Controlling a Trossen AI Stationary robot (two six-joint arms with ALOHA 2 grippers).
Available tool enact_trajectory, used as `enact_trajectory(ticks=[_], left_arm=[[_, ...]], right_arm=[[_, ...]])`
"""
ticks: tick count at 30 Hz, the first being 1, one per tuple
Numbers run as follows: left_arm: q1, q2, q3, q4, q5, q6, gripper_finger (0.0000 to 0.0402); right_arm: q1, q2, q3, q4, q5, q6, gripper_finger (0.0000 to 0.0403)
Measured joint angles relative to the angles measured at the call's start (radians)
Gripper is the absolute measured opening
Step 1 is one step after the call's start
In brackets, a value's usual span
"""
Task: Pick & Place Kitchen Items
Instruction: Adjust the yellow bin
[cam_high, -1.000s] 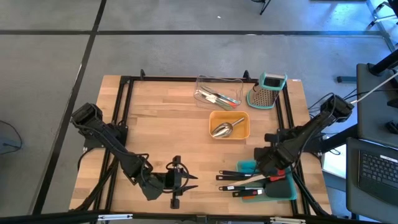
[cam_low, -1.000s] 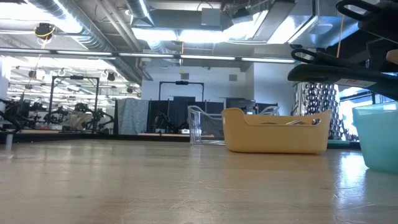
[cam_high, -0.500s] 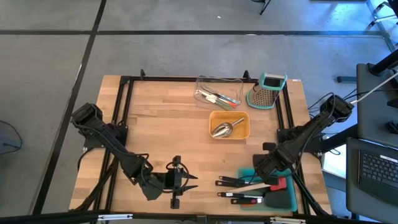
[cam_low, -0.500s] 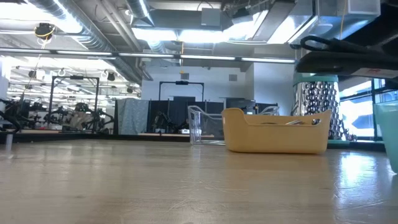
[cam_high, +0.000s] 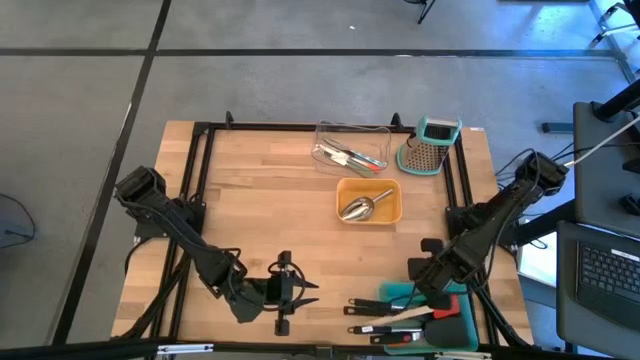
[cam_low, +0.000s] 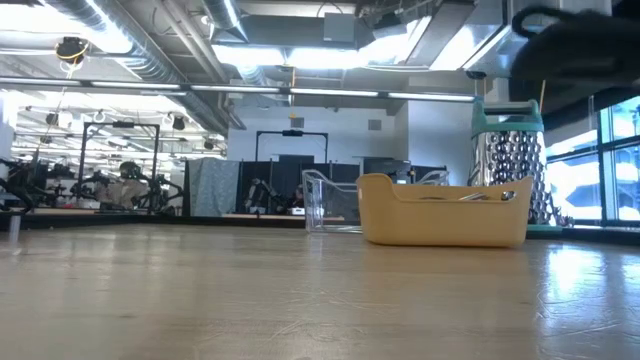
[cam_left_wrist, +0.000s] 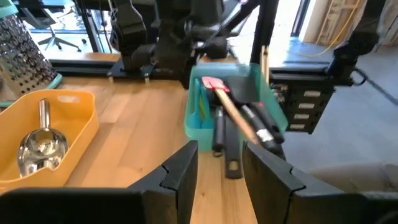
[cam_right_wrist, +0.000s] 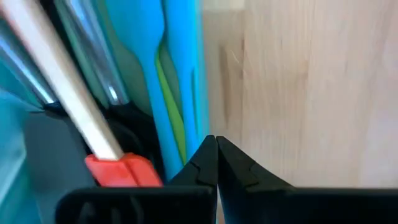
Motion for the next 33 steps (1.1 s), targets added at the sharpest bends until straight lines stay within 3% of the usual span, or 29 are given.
enact_trajectory(ticks=[4, 8, 14, 17, 23, 29, 33], left_arm=[[0.007, 0.008, 0.0, -0.015, -0.017, -0.019, 0.0119], [0.035, 0.011, 0.0, -0.127, -0.139, -0.114, 0.0105], [0.175, 0.015, 0.0, -0.434, -0.136, -0.327, 0.0017], [0.256, 0.032, 0.0, -0.555, -0.105, -0.375, 0.0004], [0.375, 0.057, 0.0, -0.544, -0.034, -0.297, 0.0001], [0.385, 0.058, -0.009, -0.526, -0.042, -0.269, 0.0001], [0.379, 0.044, -0.12, -0.384, 0.006, -0.244, 0.0001]], right_arm=[[0.021, 0.0, 0.081, -0.075, 0.095, -0.024, 0.0], [0.017, -0.001, 0.159, -0.237, 0.329, -0.023, 0.0], [-0.082, -0.001, 0.158, -0.372, 0.549, 0.039, 0.0], [-0.162, -0.001, 0.122, -0.374, 0.557, 0.041, 0.0], [-0.323, -0.001, -0.017, -0.256, 0.546, -0.071, 0.0], [-0.431, -0.06, -0.194, -0.021, 0.473, -0.23, 0.0], [-0.495, -0.116, -0.285, 0.124, 0.452, -0.327, 0.0]])
